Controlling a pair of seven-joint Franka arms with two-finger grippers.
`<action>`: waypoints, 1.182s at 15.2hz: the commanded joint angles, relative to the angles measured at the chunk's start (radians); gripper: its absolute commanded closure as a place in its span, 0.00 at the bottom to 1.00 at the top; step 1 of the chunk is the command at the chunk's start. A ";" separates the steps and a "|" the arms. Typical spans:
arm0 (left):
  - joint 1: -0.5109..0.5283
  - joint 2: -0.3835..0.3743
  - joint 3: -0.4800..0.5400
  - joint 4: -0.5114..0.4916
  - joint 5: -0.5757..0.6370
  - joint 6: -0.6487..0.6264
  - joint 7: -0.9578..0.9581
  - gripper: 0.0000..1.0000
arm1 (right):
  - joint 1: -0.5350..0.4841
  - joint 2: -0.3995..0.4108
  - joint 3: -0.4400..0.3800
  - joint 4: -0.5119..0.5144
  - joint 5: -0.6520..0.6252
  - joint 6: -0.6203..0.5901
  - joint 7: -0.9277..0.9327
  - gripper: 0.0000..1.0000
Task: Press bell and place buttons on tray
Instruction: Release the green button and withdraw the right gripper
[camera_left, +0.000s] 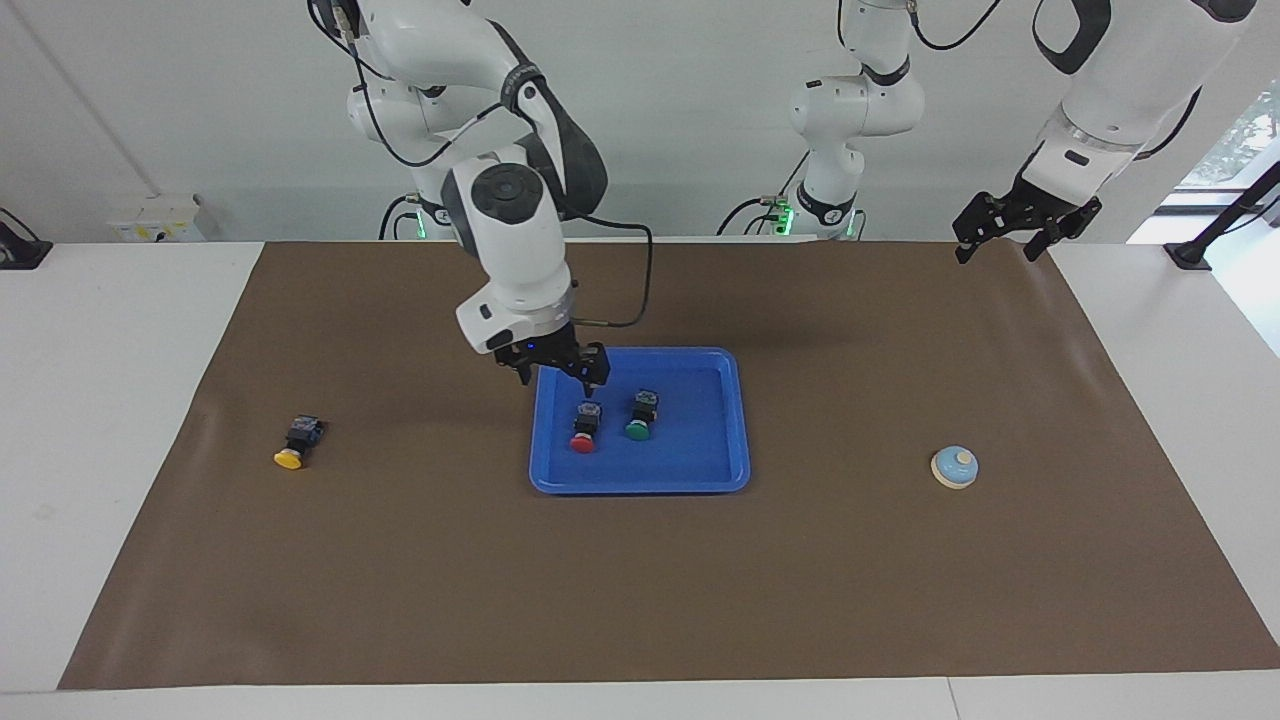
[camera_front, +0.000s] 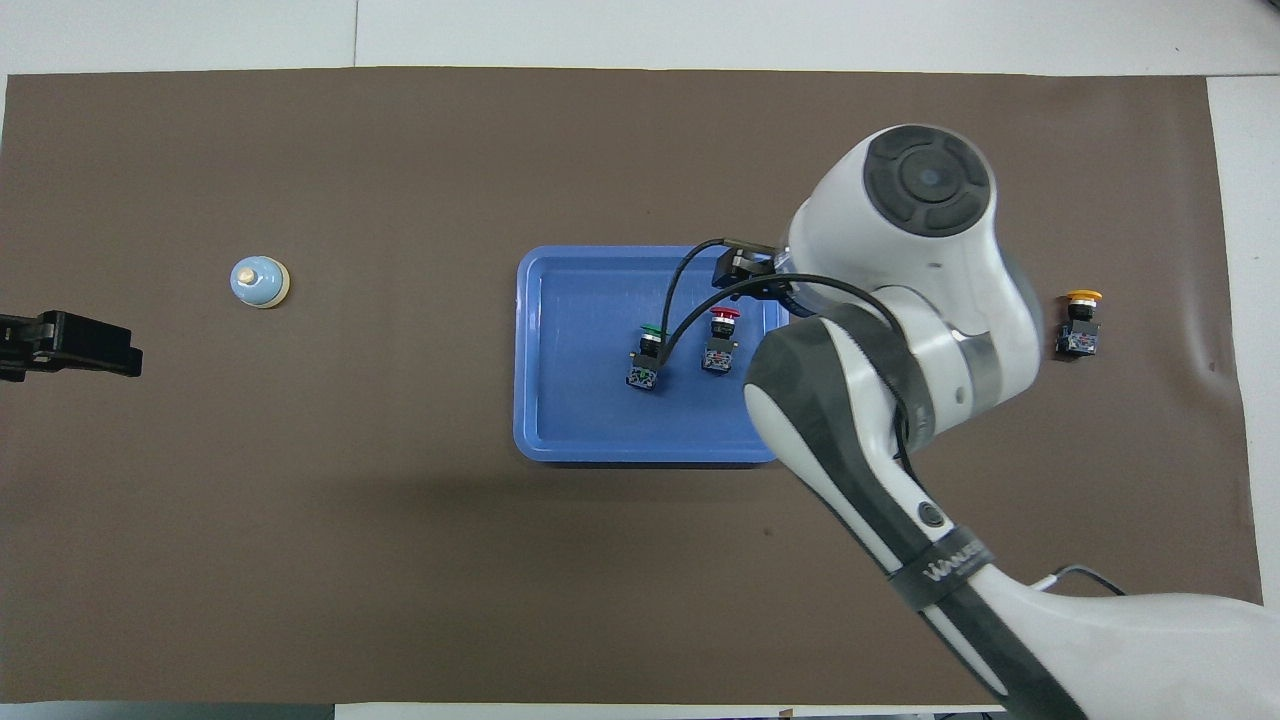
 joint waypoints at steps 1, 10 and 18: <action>0.001 -0.001 0.000 0.007 0.013 -0.014 -0.002 0.00 | -0.128 -0.025 0.009 -0.028 -0.030 -0.058 -0.162 0.00; 0.001 -0.001 0.000 0.007 0.013 -0.014 -0.002 0.00 | -0.472 -0.086 0.008 -0.324 -0.111 0.285 -0.558 0.00; 0.001 -0.001 -0.001 0.007 0.013 -0.014 -0.002 0.00 | -0.587 0.030 0.009 -0.360 -0.134 0.462 -0.592 0.00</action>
